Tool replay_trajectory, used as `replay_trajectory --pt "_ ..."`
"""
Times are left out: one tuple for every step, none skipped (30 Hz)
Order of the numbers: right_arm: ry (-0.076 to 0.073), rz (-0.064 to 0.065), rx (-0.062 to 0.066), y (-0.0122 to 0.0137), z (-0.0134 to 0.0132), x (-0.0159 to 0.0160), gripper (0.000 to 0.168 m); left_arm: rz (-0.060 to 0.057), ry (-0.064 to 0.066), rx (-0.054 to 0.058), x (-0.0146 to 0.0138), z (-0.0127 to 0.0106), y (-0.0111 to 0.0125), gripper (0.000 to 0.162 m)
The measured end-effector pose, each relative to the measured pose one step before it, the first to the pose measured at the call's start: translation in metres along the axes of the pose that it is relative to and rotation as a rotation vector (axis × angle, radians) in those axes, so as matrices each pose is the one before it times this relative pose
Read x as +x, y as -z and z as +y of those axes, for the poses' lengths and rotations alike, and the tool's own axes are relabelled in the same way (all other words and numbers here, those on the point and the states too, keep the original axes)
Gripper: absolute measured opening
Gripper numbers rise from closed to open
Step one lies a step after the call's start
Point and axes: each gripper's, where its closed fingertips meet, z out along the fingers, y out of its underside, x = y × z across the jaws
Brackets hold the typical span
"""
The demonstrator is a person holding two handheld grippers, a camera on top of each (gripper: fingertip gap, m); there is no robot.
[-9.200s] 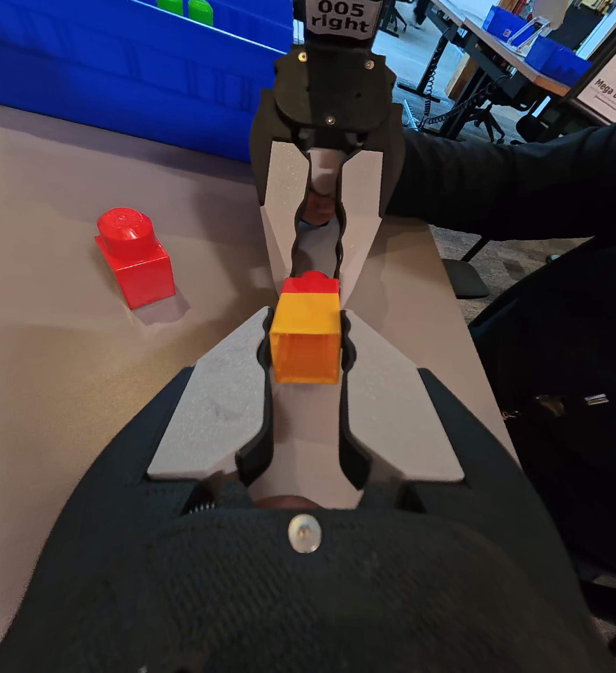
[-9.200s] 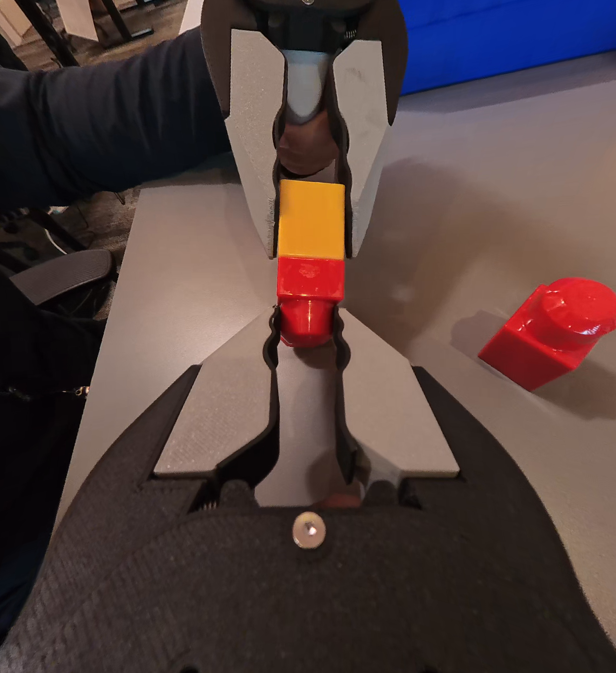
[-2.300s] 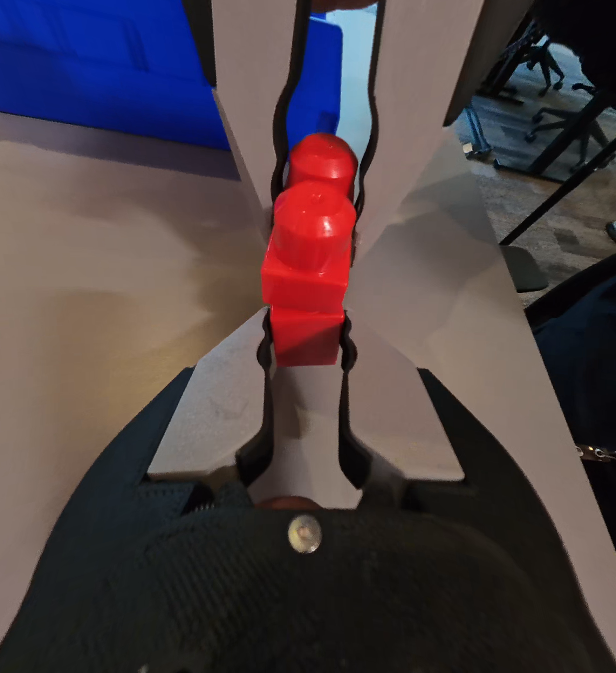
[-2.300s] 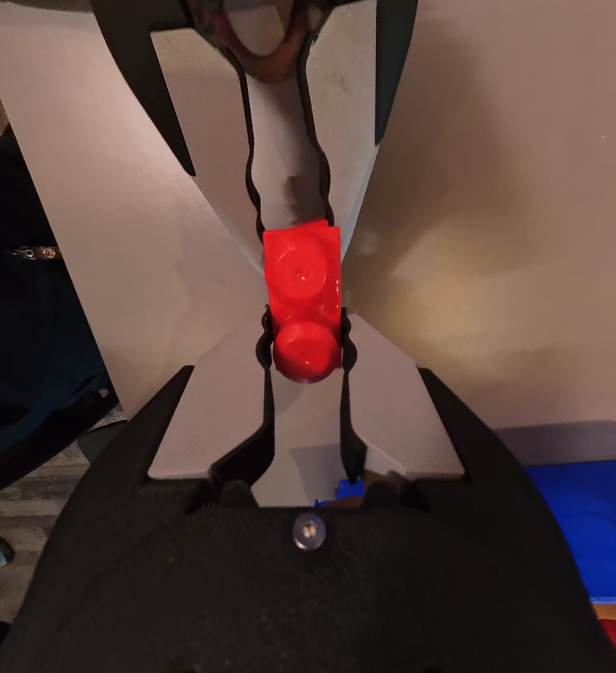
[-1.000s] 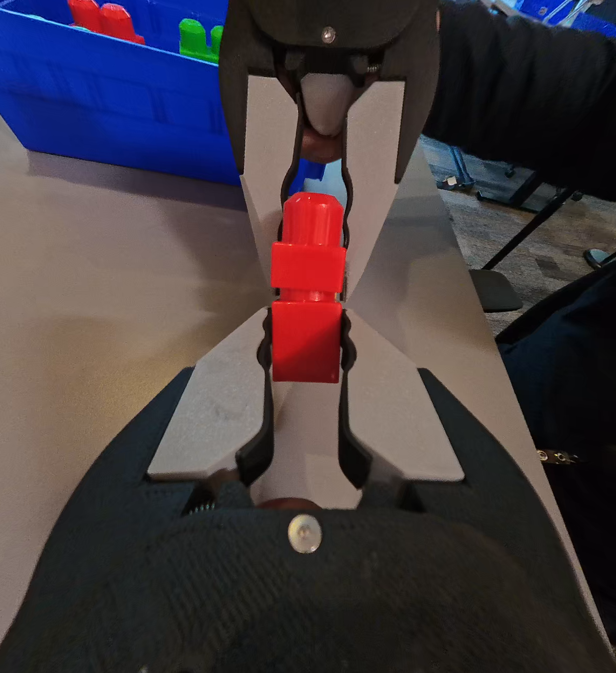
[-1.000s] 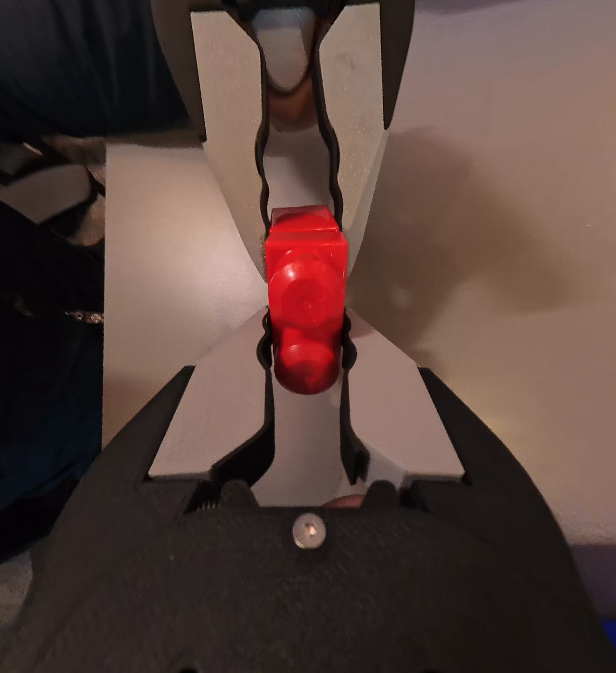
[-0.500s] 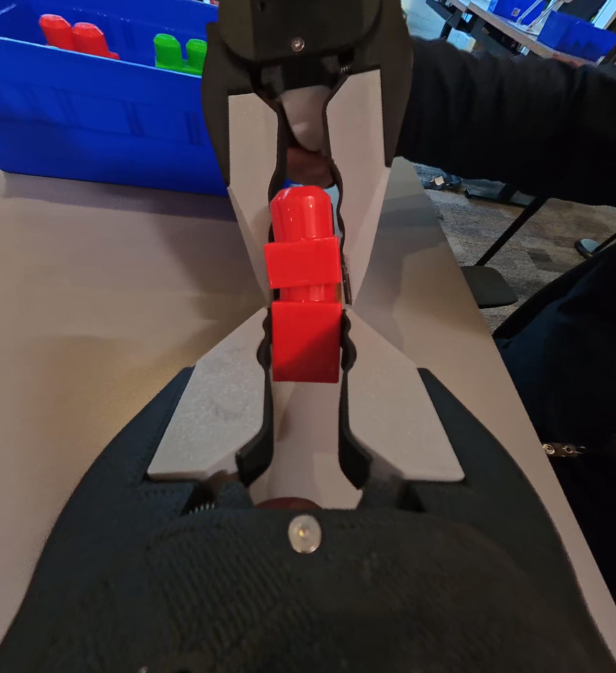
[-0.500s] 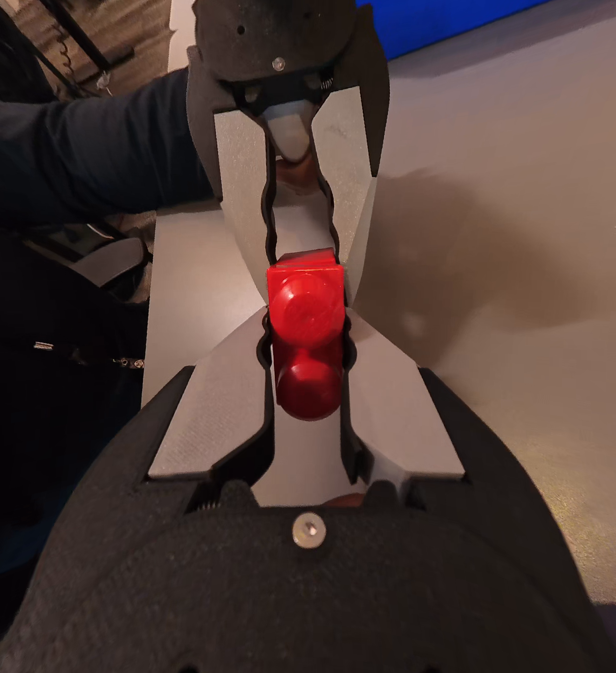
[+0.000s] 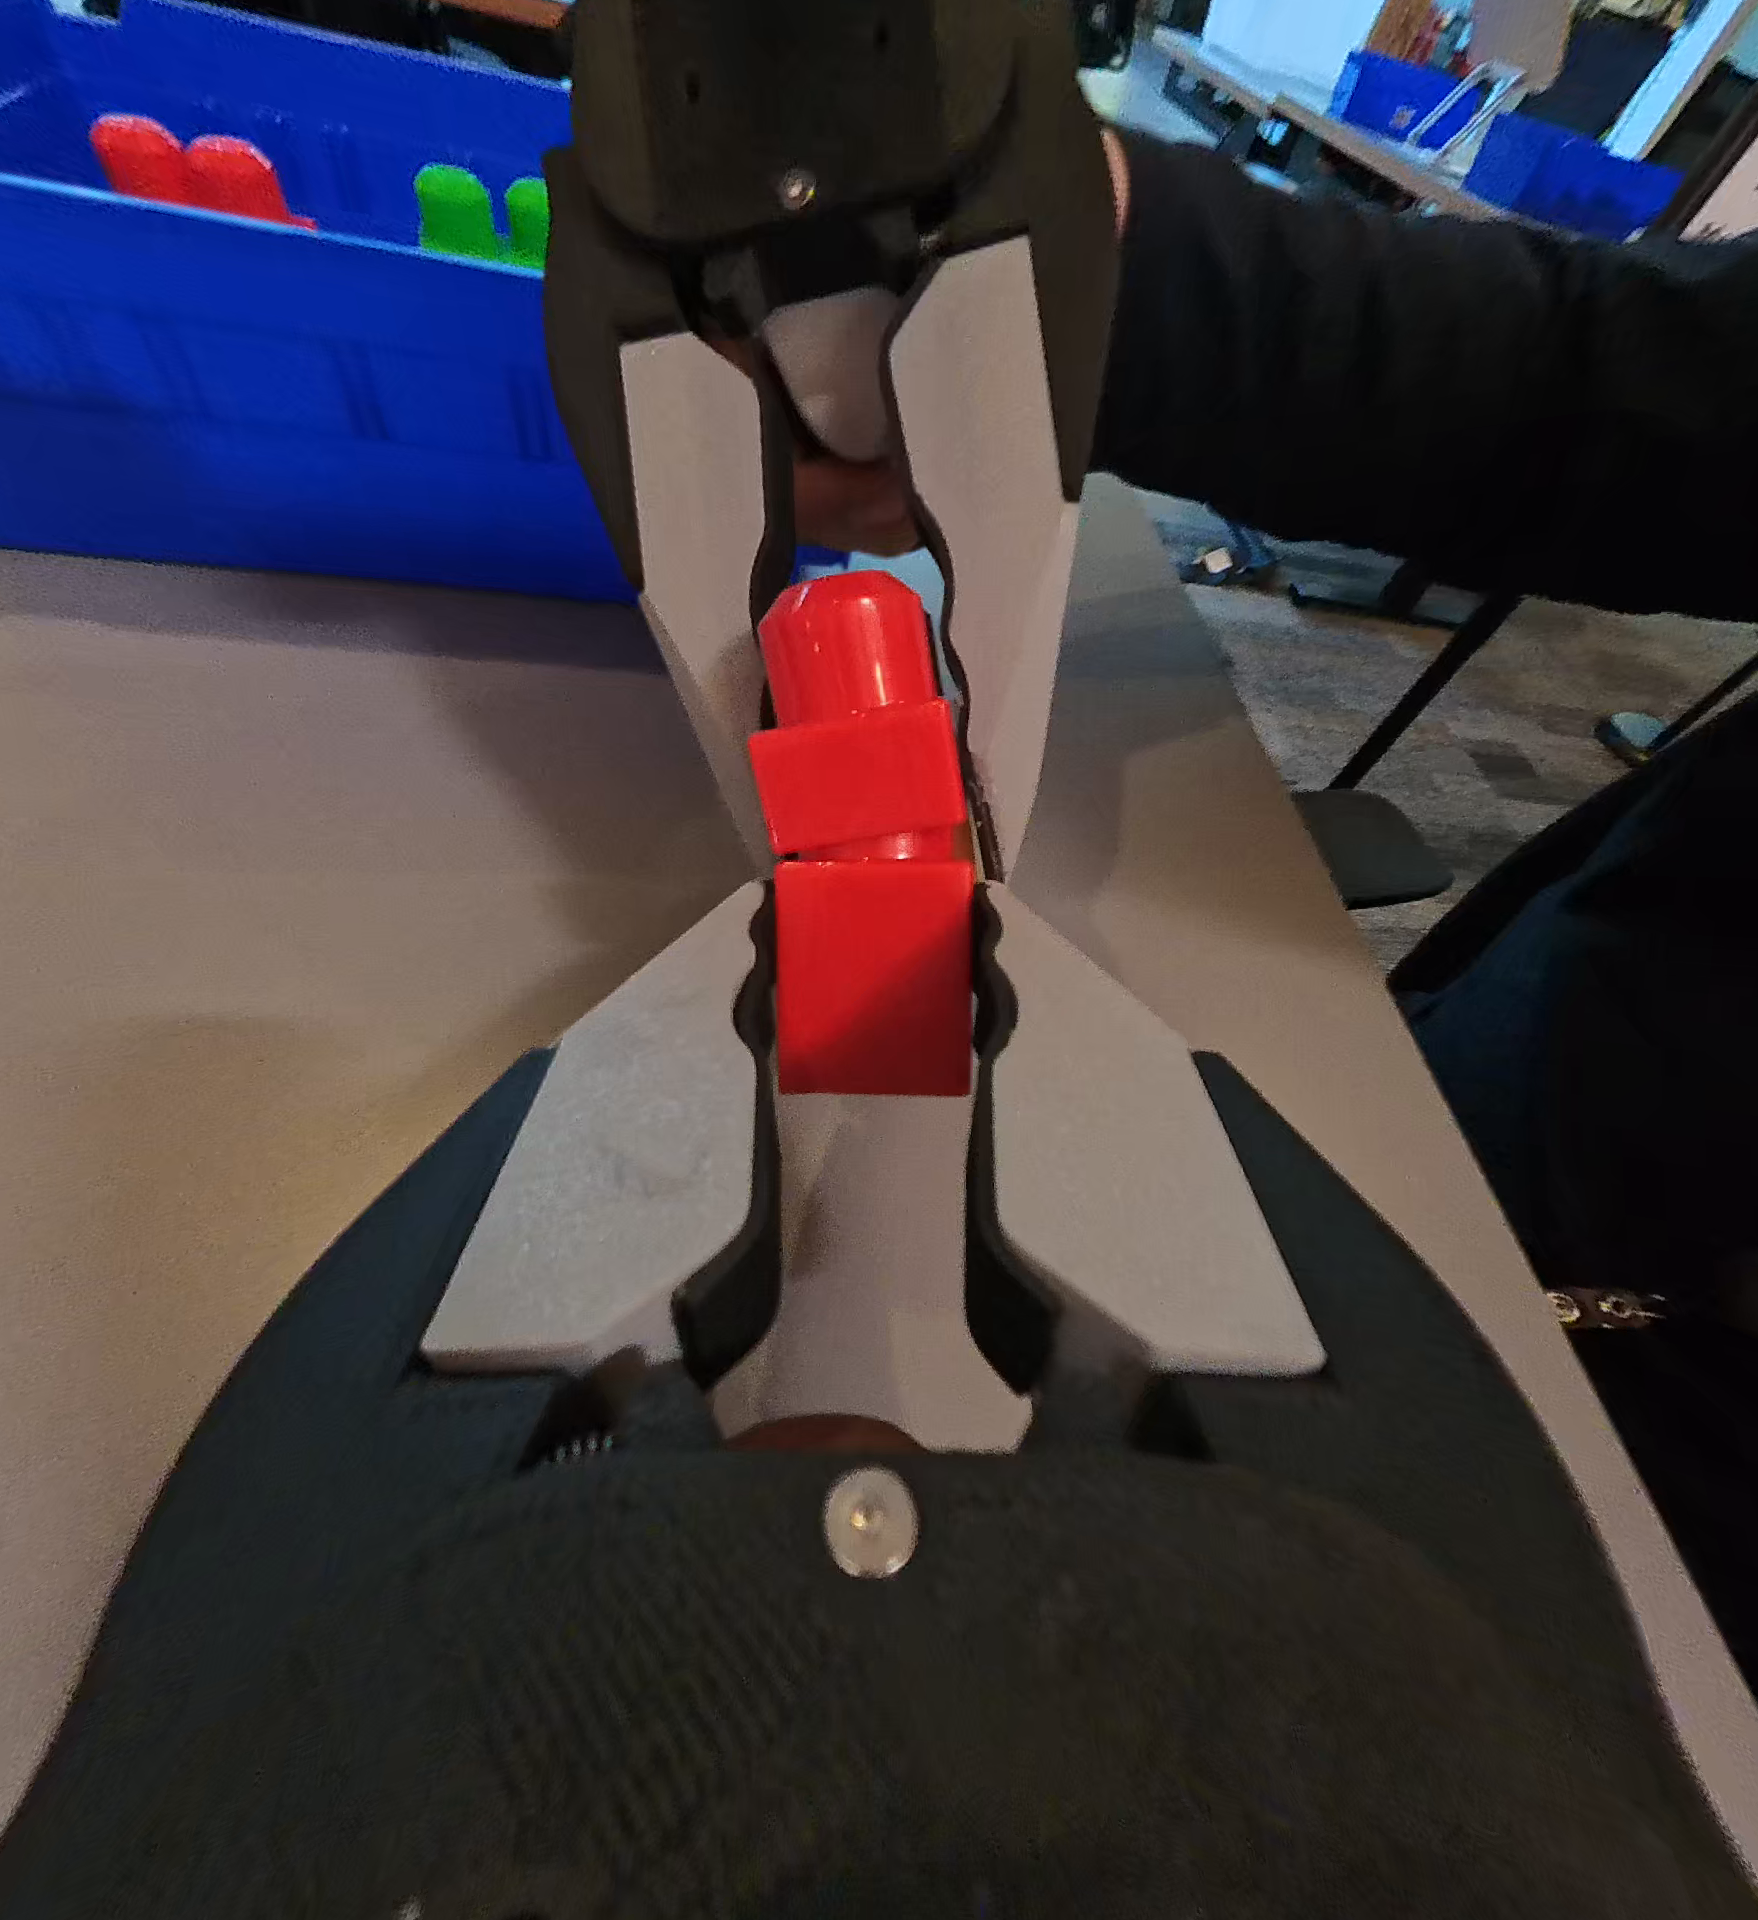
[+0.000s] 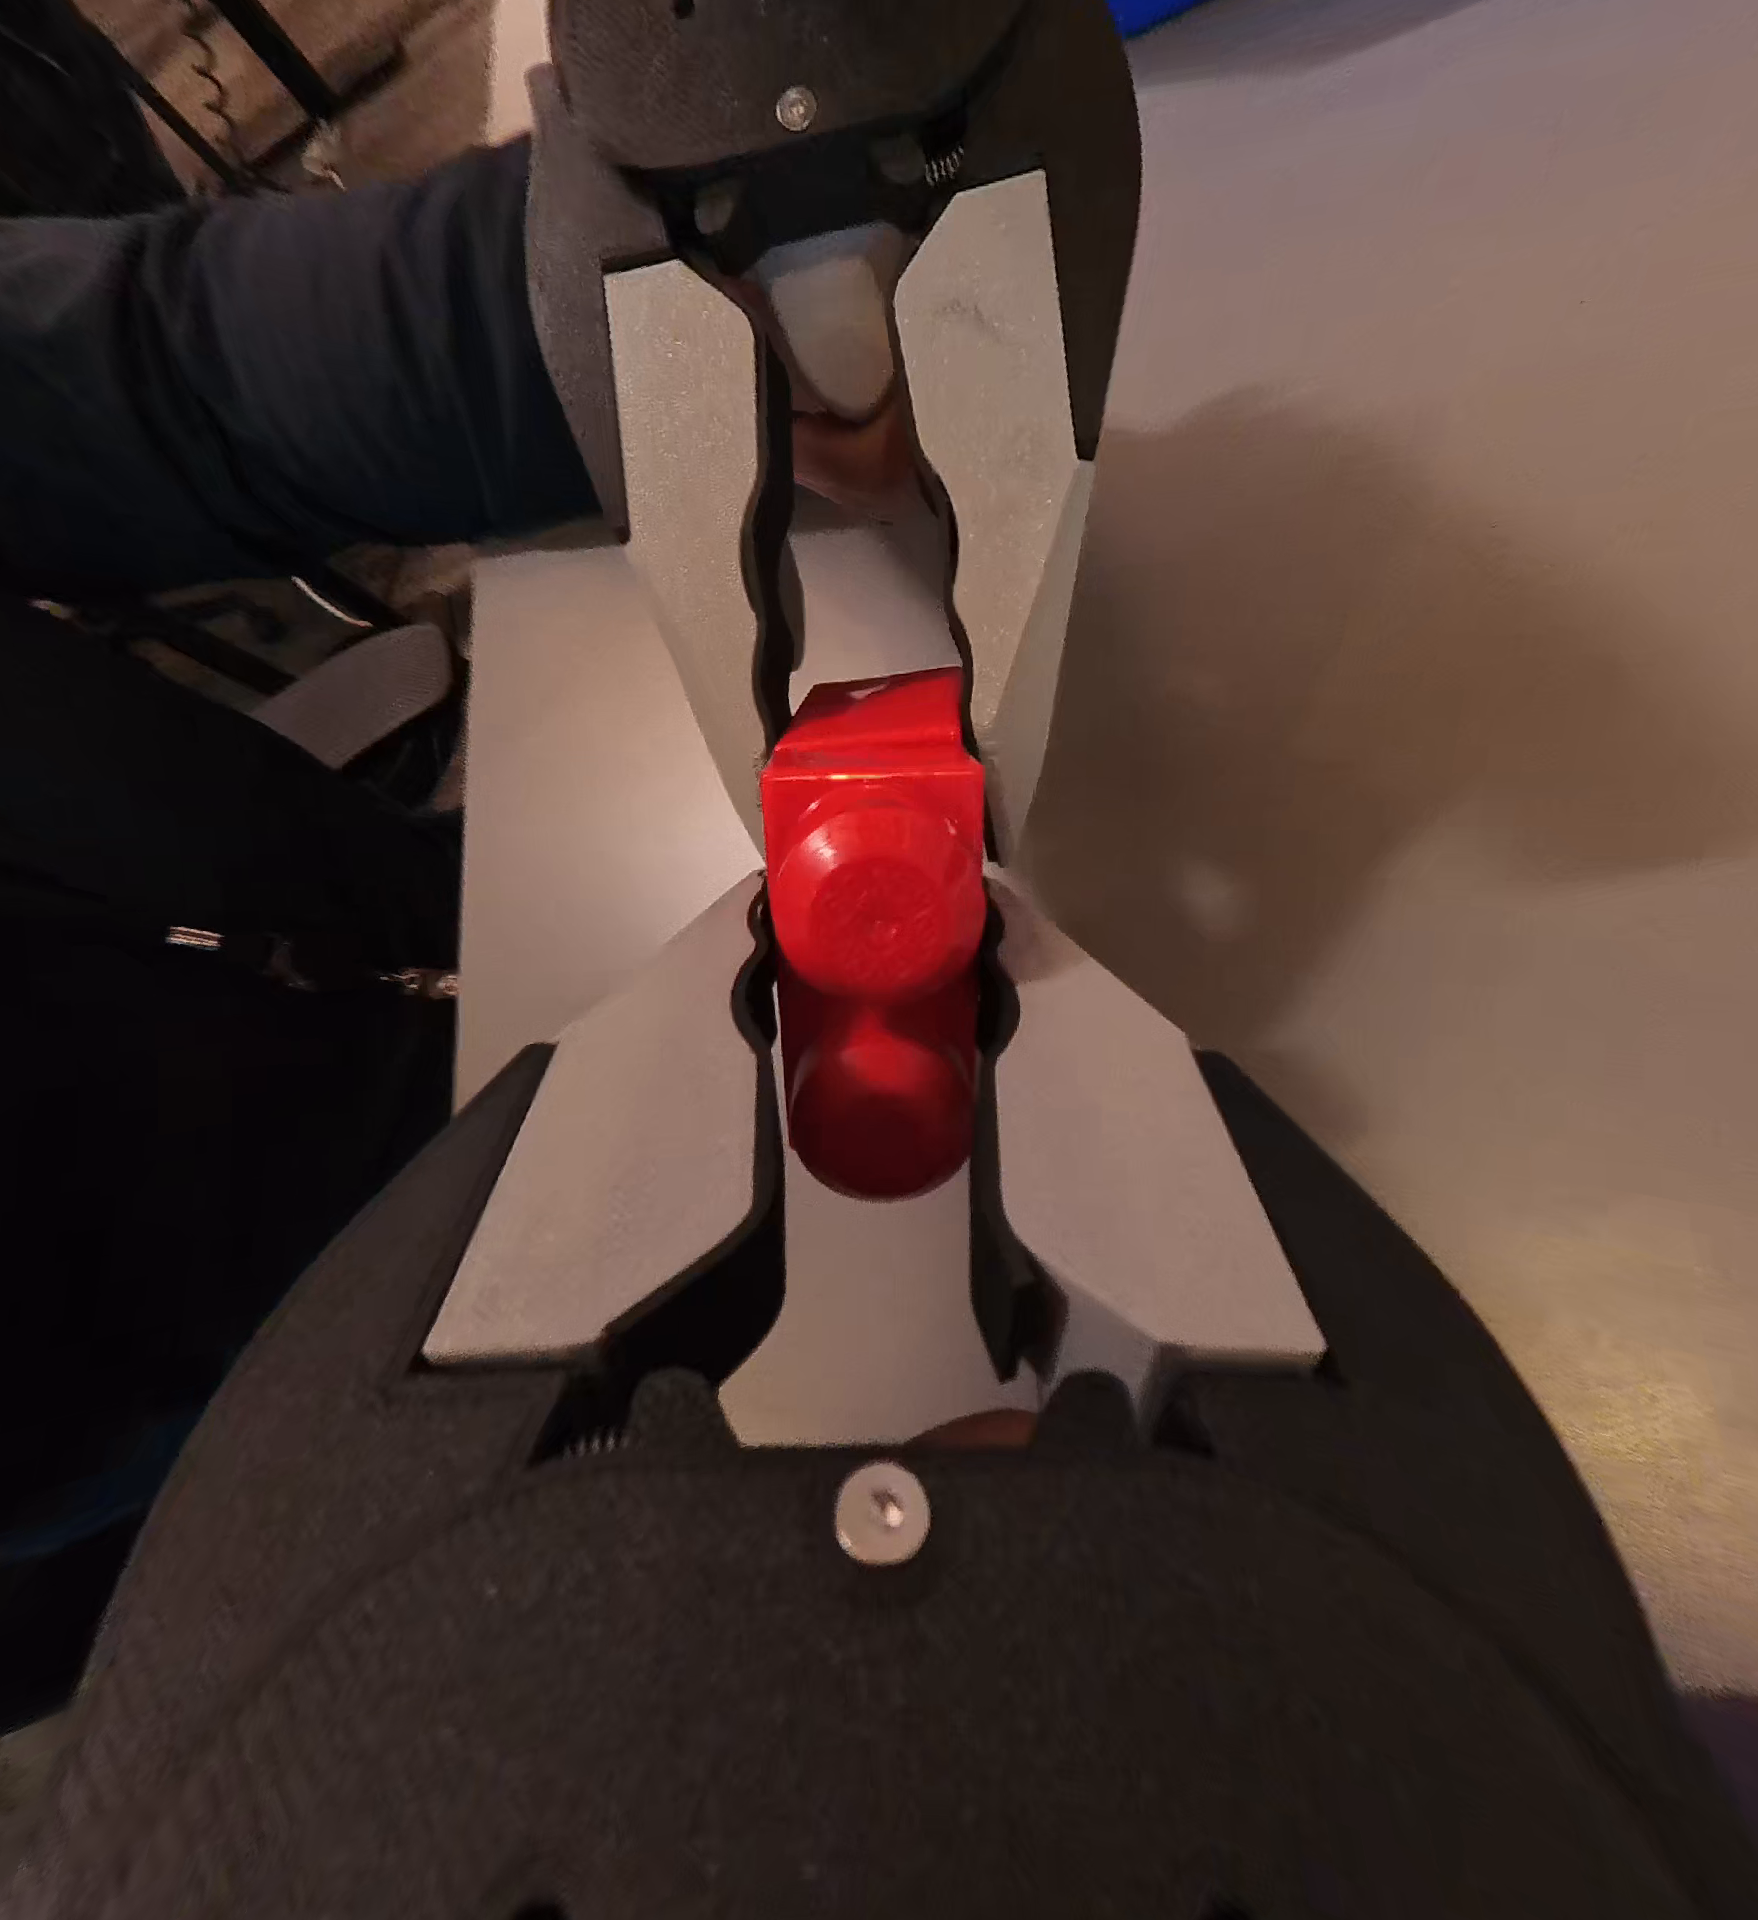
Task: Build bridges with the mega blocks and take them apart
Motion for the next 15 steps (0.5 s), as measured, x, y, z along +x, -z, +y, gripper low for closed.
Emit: replay_trajectory --pt "-0.0032 -0.015 0.0133 0.00138 -0.0012 -0.0021 0.034 0.0074 0.0021 0.0145 0.00144 -0.00254 0.00068 0.033" --pt "-0.0034 -0.009 0.0181 0.00154 -0.0022 -0.00101 0.034 0.0027 0.0045 0.0179 0.00029 -0.00306 0.00106 0.033" --pt "-0.005 -0.0108 0.019 0.00167 -0.00245 -0.00102 0.034 0.0054 0.0084 0.0195 0.00041 -0.00305 0.00118 0.033" --pt "-0.0038 -0.0075 0.0195 0.00184 -0.00268 -0.00054 0.034 0.004 0.0133 0.021 -0.0001 -0.00311 0.00118 0.033" --pt "-0.0012 -0.0006 0.0192 0.00166 -0.00273 0.00012 0.034 0.0036 0.0171 0.0198 -0.00072 -0.0026 0.00114 0.033" --pt "0.0024 0.0072 0.0188 0.00152 -0.00295 0.00086 0.034 -0.0011 0.0118 0.0194 -0.00152 -0.00264 0.0013 0.033" --pt "0.0085 0.0087 0.022 0.00166 -0.00329 0.00044 0.034 0.0026 0.0097 0.0219 -0.00071 -0.00305 0.00159 0.033" --pt "0.0186 0.0097 0.0228 0.0014 -0.00324 -0.00026 0.034 0.0057 0.0099 0.0189 0.00005 -0.00296 0.00132 0.034" --pt "0.0269 0.0197 0.0162 0.00123 -0.0024 0.00041 0.034 -0.0017 0.0048 0.0092 -0.00045 -0.0013 0.00049 0.033" --pt "0.0323 0.0221 0.0019 0.00051 -0.00066 0.00017 0.034 -0.0008 -0.0013 0.0025 0.0001 -0.00037 -0.00012 0.034" --pt "0.0199 0.0195 -0.005 -0.00011 0.00042 0.00026 0.034 -0.0043 -0.0056 -0.0055 -0.00035 0.00093 -0.00023 0.034" --pt "0.009 0.0109 -0.0072 -0.00031 0.00093 0.00002 0.034 0.003 -0.0018 -0.0044 0.00049 0.00106 -0.00037 0.034" --pt "-0.001 0.0032 -0.0106 -0.00017 0.00132 -0.00025 0.034 0.0023 -0.0013 -0.0073 0.00028 0.00129 -0.00076 0.034" --pt "-0.0052 -0.0029 -0.0151 -0.00013 0.00184 -0.00057 0.034 0.0044 -0.0004 -0.0095 0.00066 0.00148 -0.00109 0.034" --pt "0.0024 -0.0011 -0.0204 -0.00007 0.00188 -0.00071 0.034 0.0092 0.0011 -0.0095 0.00128 0.0015 -0.00076 0.034"
